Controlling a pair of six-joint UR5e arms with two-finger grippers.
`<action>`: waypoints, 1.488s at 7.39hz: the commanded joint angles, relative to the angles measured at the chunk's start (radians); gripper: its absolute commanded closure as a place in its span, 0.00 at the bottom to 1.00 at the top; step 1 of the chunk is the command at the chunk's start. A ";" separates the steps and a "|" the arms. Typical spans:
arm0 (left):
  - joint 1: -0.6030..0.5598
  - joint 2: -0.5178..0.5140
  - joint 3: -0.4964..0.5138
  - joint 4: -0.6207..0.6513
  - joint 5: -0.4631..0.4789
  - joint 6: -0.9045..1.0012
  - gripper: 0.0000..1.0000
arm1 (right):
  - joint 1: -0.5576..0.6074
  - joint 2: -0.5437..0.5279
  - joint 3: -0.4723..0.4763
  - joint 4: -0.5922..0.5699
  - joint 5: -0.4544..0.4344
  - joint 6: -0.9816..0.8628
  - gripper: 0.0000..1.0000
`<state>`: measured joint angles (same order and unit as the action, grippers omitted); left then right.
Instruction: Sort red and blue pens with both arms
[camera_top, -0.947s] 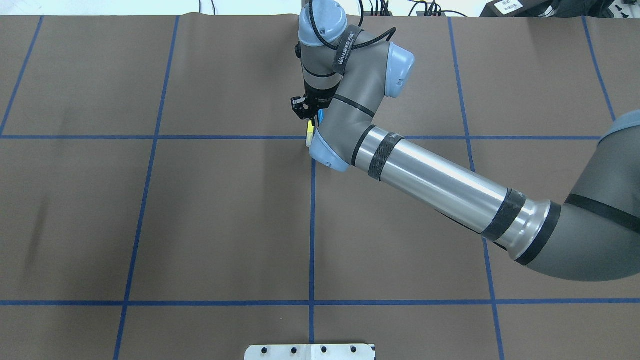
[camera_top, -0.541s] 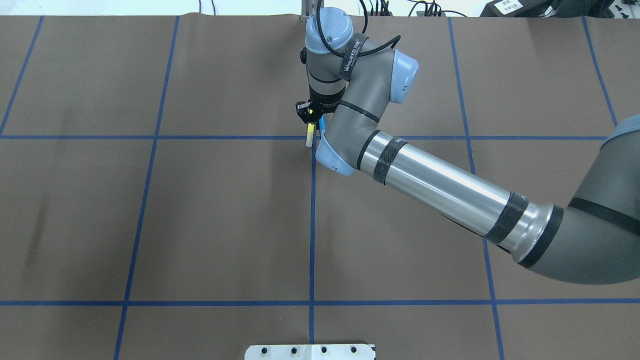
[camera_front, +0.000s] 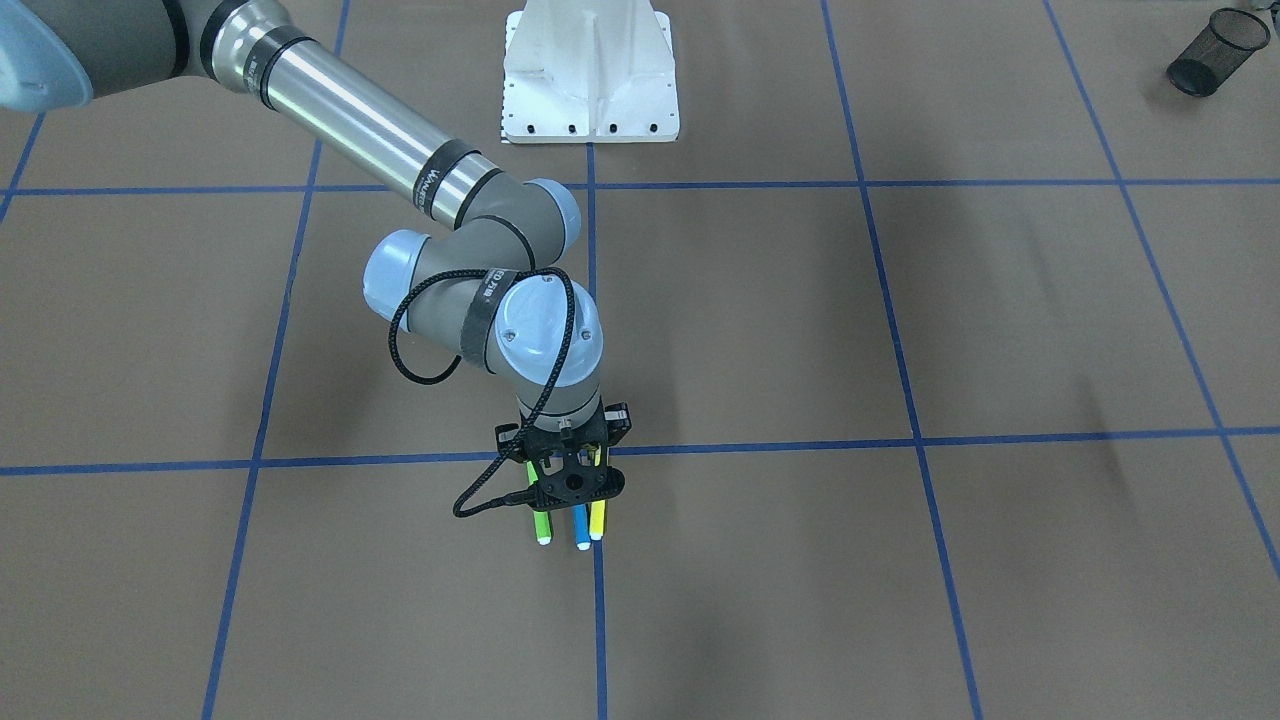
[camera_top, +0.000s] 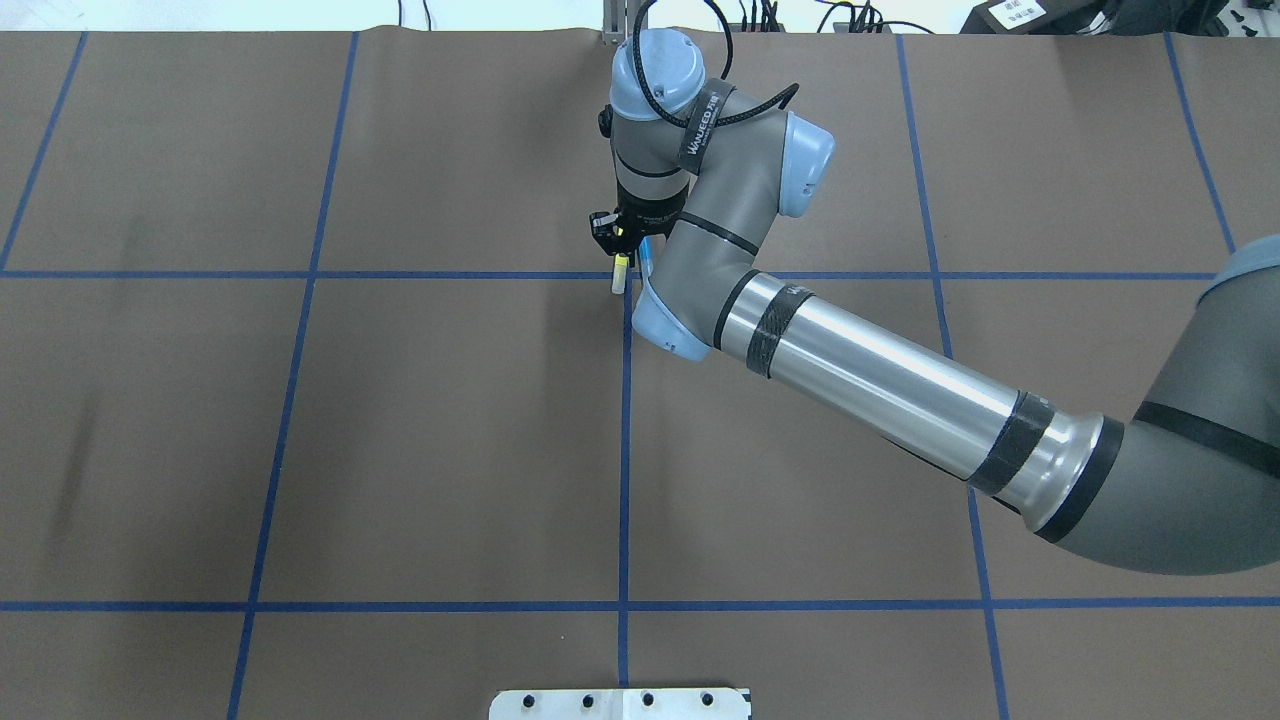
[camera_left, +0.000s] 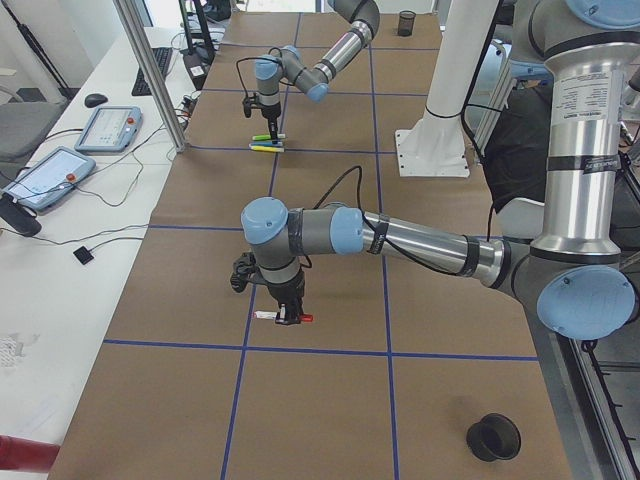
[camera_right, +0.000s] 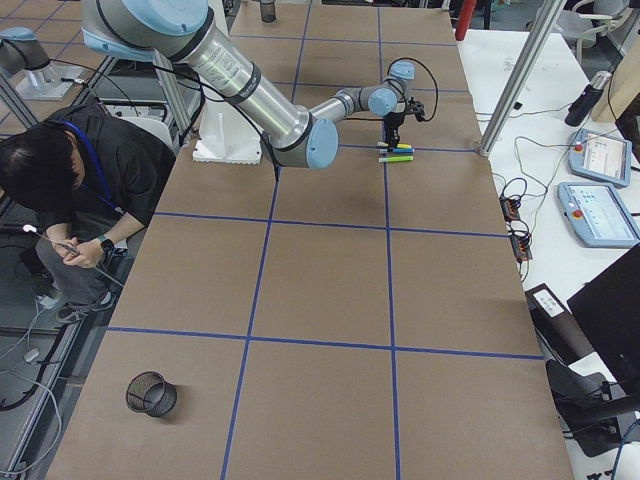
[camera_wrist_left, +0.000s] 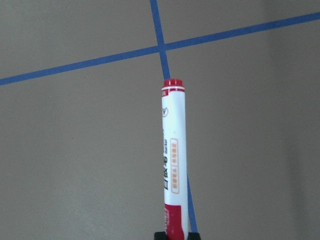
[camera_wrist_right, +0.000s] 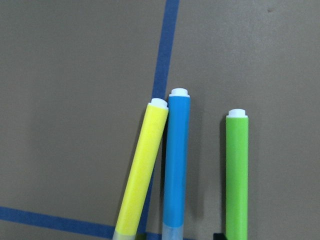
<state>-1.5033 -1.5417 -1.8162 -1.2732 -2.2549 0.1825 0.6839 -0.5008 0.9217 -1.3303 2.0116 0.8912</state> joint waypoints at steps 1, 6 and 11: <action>0.000 0.000 0.000 0.000 0.000 0.000 1.00 | -0.004 -0.001 -0.007 0.014 -0.001 0.012 0.46; 0.000 0.000 -0.005 0.002 -0.002 -0.002 1.00 | -0.009 -0.002 -0.009 0.014 -0.005 0.048 0.65; 0.000 0.000 -0.014 0.008 -0.002 -0.002 1.00 | -0.020 -0.005 -0.009 0.016 -0.007 0.046 0.65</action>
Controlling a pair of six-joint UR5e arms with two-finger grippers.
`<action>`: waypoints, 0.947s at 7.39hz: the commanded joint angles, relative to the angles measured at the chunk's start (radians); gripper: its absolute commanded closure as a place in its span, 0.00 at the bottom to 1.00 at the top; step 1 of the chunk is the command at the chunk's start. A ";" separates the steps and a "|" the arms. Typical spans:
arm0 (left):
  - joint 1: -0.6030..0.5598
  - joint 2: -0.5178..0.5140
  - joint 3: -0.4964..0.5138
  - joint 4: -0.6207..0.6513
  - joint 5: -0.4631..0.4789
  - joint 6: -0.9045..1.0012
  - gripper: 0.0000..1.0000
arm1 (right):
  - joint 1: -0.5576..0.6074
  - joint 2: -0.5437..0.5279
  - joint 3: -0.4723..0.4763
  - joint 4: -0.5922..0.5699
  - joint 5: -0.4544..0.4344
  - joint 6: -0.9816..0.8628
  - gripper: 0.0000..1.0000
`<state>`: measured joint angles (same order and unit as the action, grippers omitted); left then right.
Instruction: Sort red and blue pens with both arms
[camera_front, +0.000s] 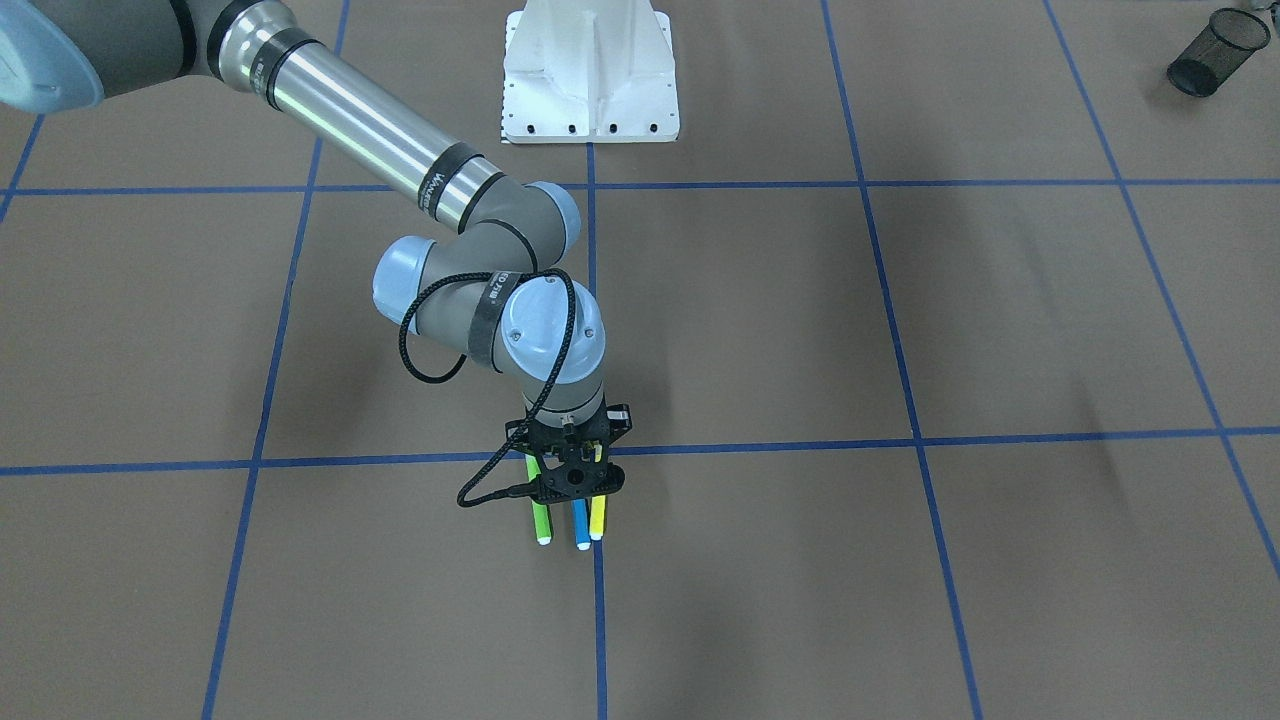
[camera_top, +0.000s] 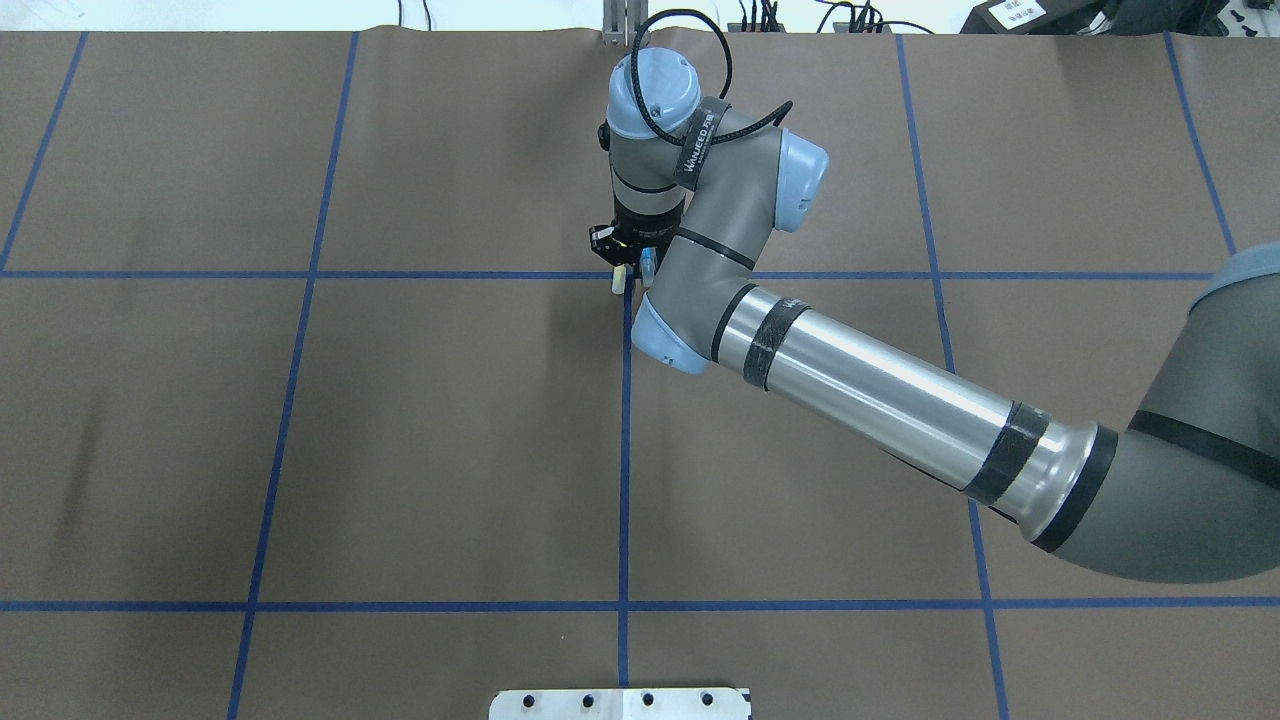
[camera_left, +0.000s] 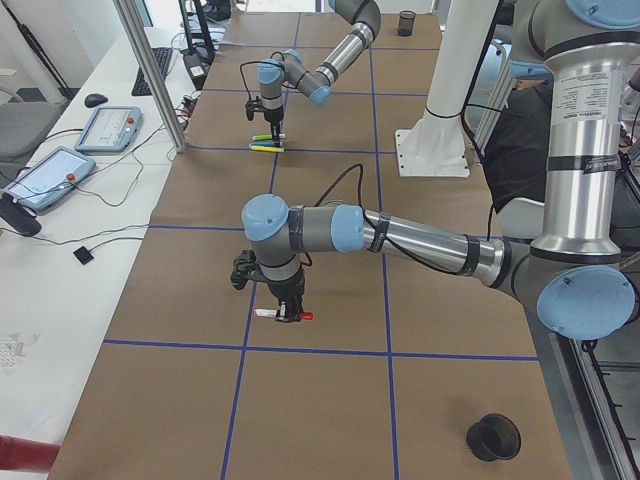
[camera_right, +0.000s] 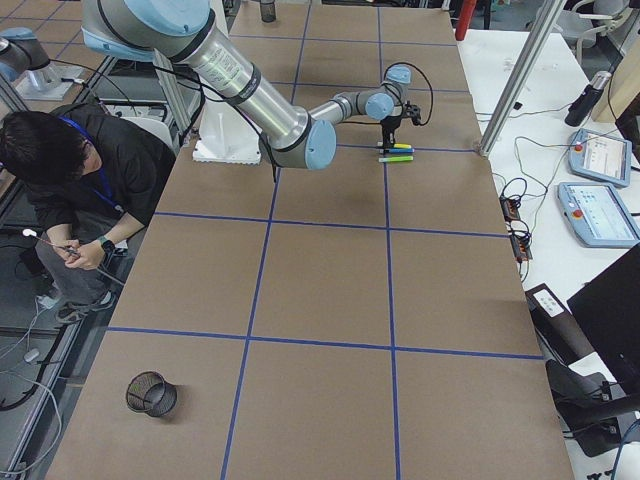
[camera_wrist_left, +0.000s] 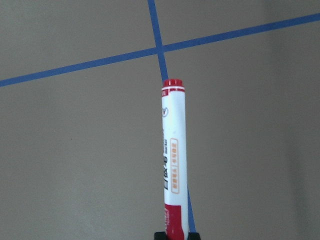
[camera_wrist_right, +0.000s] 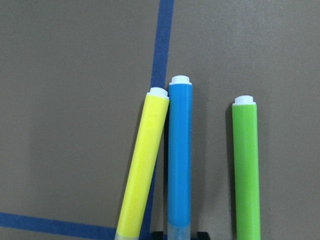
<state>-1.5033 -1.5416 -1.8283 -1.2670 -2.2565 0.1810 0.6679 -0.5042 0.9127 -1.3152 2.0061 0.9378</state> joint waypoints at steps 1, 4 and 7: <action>0.000 0.000 -0.002 0.001 0.000 0.000 1.00 | -0.002 -0.007 0.000 0.001 -0.001 -0.001 0.65; 0.000 -0.002 -0.003 0.001 0.000 0.000 1.00 | -0.002 -0.008 0.000 0.001 -0.007 0.004 1.00; 0.000 -0.005 -0.005 0.001 -0.002 -0.002 1.00 | 0.027 -0.008 0.101 -0.028 0.008 0.024 1.00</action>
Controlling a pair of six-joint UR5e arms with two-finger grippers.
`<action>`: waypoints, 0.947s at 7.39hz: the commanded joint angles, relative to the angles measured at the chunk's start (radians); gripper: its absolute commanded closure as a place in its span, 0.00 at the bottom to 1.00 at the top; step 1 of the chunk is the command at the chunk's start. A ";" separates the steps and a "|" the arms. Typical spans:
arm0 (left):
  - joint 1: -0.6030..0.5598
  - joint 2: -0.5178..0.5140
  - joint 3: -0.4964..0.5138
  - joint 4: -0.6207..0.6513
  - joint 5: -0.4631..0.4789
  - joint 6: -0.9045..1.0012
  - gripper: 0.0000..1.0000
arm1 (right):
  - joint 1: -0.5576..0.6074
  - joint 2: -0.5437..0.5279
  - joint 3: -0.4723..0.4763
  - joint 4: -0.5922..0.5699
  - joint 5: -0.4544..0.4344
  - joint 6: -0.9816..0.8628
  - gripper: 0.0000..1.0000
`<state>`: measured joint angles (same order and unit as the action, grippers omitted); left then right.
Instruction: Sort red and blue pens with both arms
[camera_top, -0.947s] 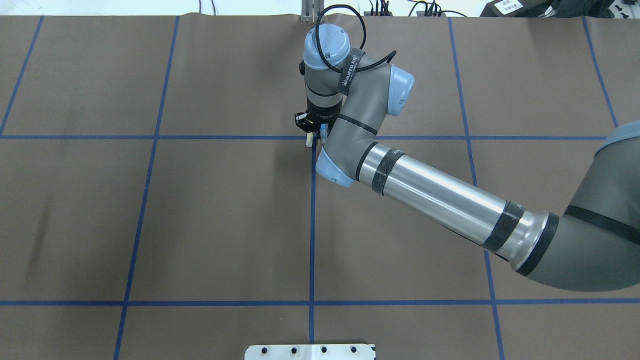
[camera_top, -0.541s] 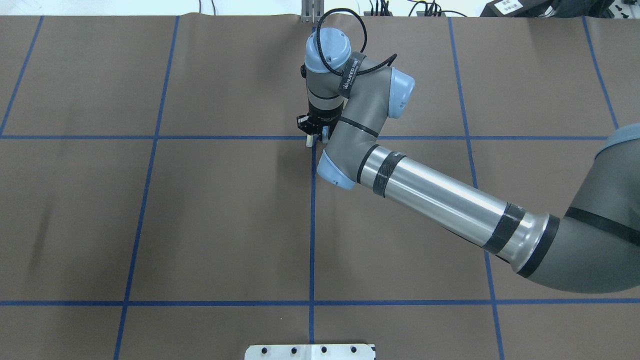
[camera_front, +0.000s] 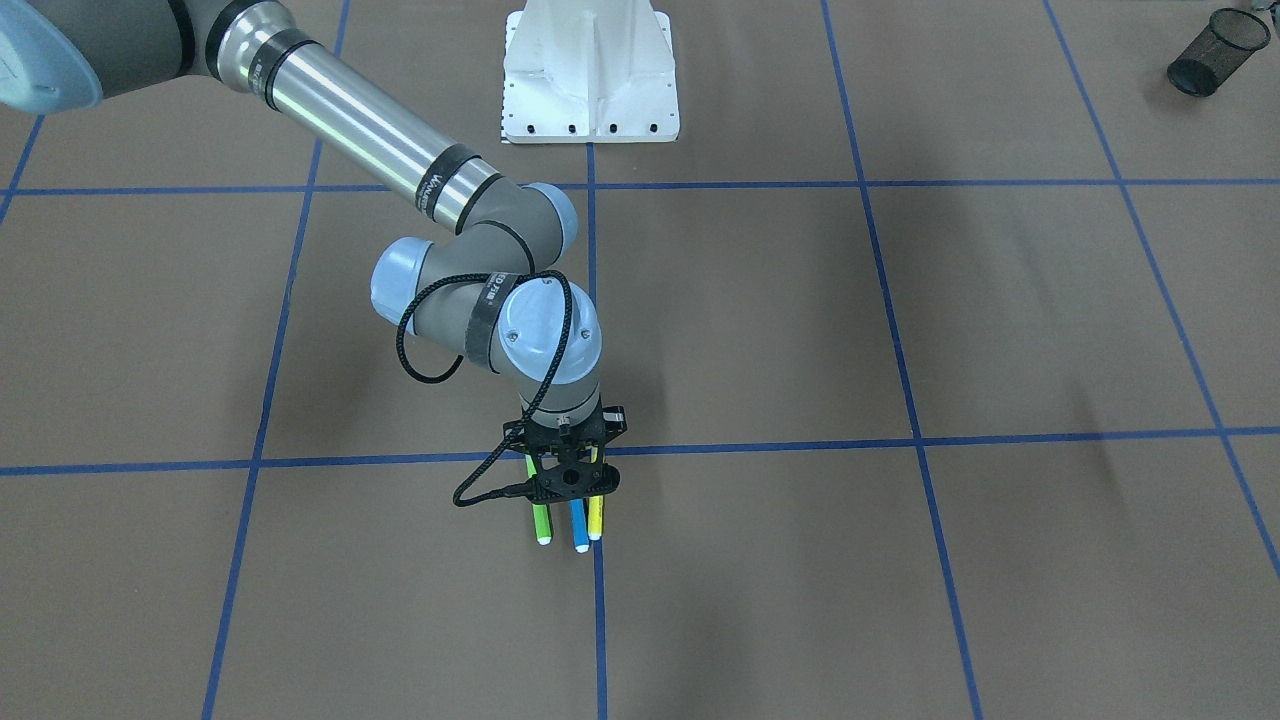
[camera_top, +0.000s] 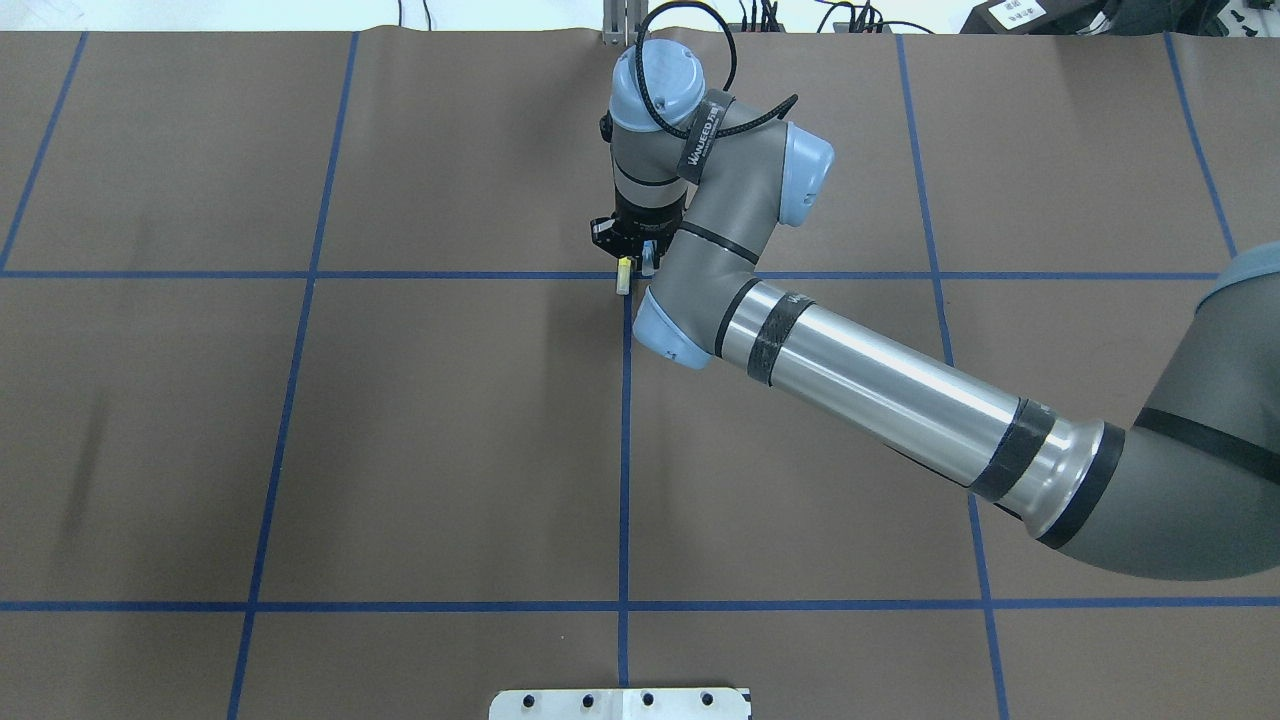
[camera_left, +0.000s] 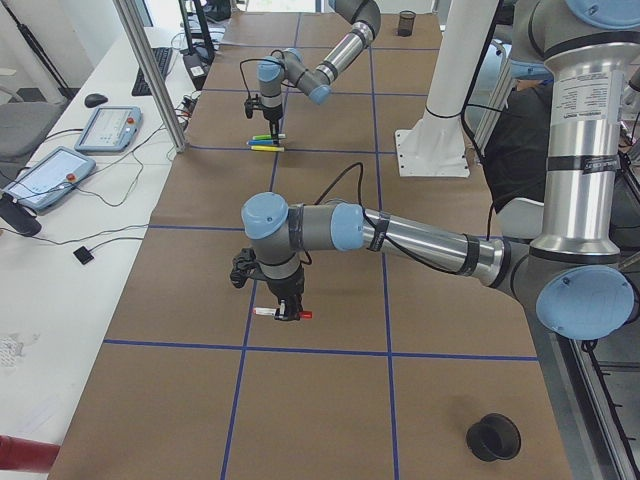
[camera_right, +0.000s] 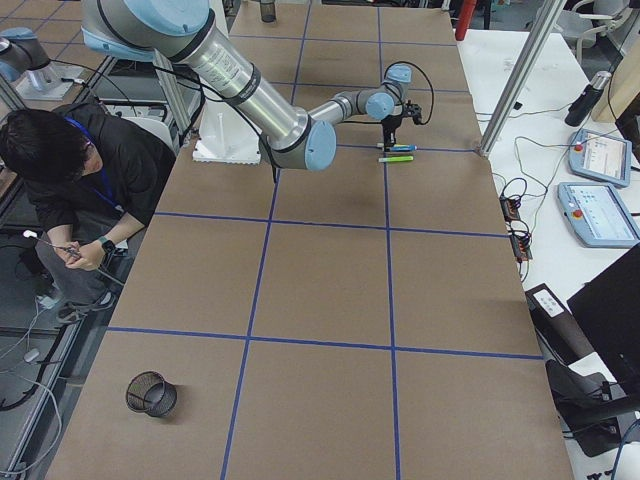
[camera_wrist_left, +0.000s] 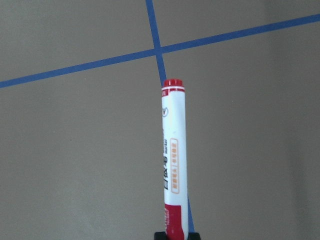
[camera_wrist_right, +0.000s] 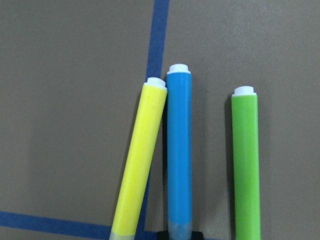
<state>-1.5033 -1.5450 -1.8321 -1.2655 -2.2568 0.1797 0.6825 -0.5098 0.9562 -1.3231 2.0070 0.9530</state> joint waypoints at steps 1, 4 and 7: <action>0.000 -0.001 -0.007 0.002 -0.001 0.000 1.00 | 0.026 -0.007 0.144 -0.141 0.013 0.012 1.00; -0.005 -0.003 -0.010 0.035 -0.001 0.000 1.00 | 0.119 -0.248 0.556 -0.397 0.076 -0.005 1.00; -0.061 -0.010 -0.006 0.138 0.003 -0.011 1.00 | 0.216 -0.406 0.806 -0.781 0.093 -0.095 1.00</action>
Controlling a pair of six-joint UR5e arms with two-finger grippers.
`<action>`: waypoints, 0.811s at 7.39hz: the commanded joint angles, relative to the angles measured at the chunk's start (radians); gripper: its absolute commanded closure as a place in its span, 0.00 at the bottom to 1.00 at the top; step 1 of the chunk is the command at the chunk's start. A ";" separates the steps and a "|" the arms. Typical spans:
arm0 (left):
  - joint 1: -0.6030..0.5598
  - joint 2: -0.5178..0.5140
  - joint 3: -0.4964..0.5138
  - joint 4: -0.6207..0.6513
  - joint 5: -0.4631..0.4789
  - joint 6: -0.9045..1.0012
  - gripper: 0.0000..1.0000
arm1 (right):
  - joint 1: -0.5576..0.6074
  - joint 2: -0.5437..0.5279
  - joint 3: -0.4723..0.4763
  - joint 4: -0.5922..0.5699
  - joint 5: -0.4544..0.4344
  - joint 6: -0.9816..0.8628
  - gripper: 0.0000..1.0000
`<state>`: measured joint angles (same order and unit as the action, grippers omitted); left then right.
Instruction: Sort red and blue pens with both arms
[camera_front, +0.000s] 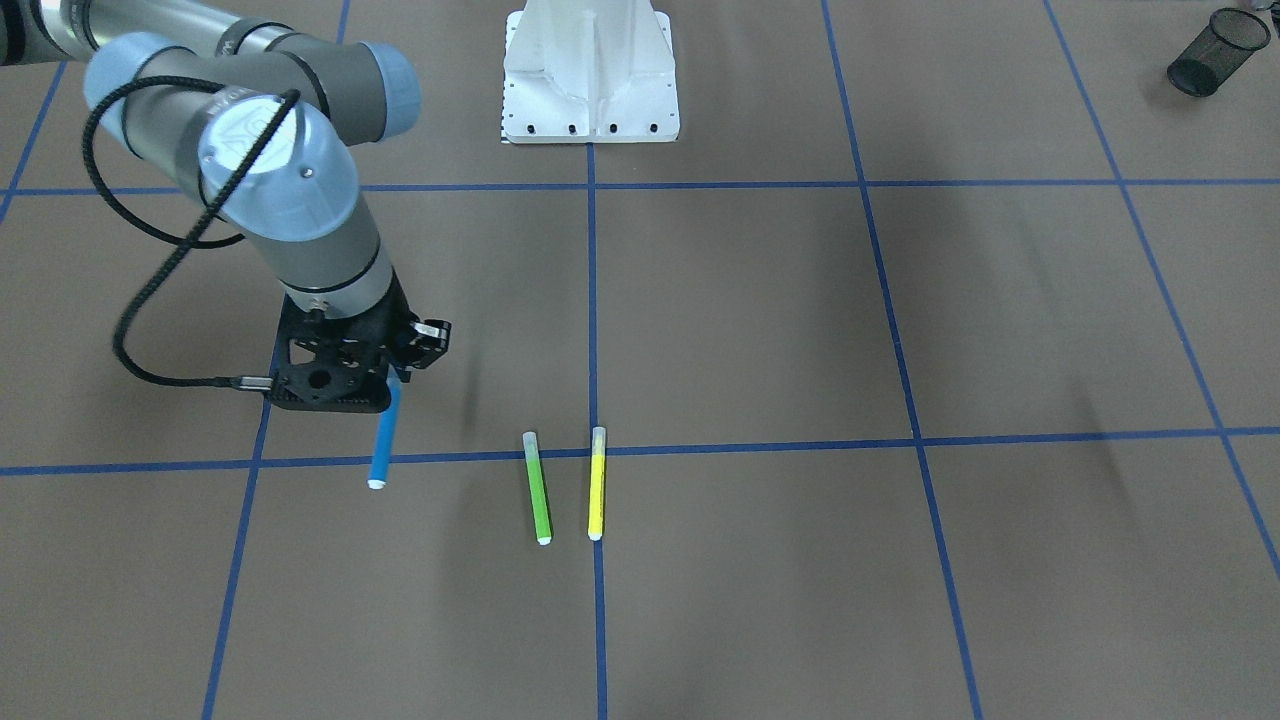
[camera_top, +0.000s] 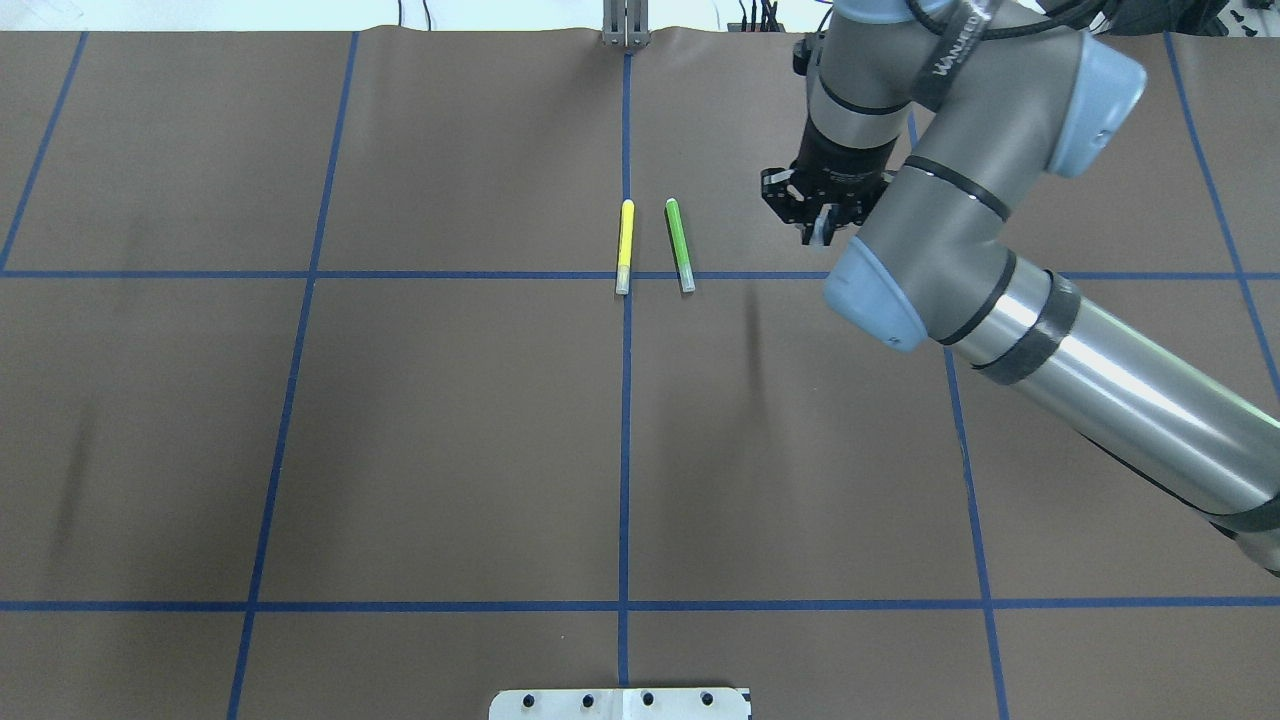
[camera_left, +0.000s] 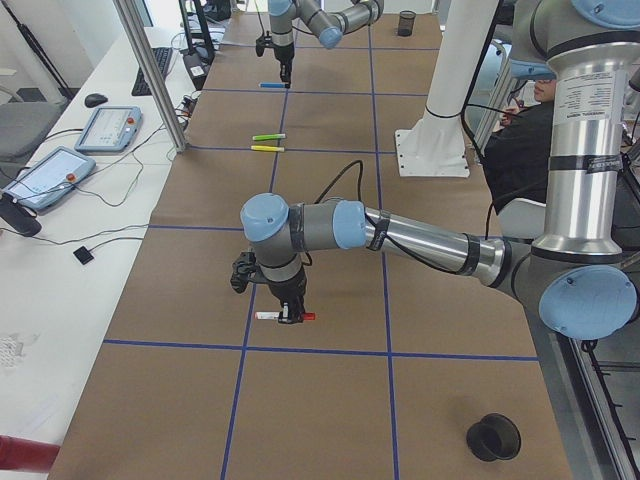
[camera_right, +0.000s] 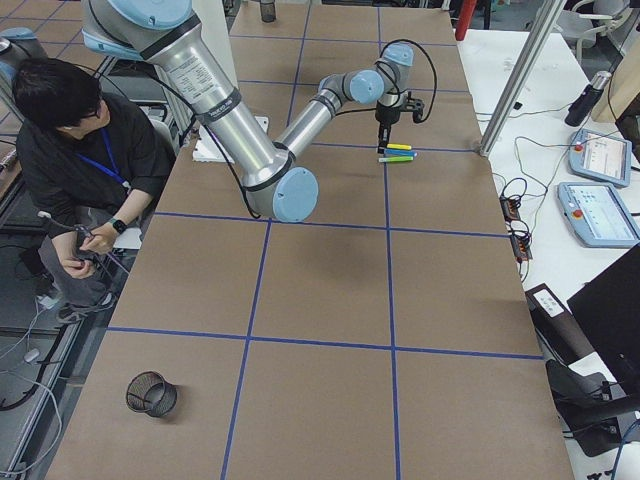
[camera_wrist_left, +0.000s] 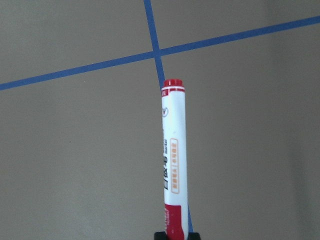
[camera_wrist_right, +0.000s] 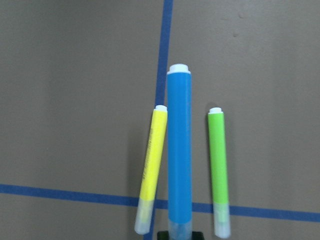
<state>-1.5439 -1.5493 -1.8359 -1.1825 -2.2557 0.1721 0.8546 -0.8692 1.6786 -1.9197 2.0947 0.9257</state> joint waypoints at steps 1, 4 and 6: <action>-0.033 0.000 -0.006 0.055 0.002 0.004 1.00 | 0.088 -0.132 0.149 -0.244 -0.005 -0.161 1.00; -0.045 0.003 -0.013 0.069 0.002 0.085 1.00 | 0.287 -0.383 0.213 -0.245 0.057 -0.515 1.00; -0.086 0.027 -0.011 0.089 0.005 0.079 1.00 | 0.461 -0.569 0.210 -0.236 0.177 -0.721 1.00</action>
<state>-1.6040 -1.5395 -1.8469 -1.1047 -2.2515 0.2454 1.2089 -1.3211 1.8878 -2.1580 2.2092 0.3321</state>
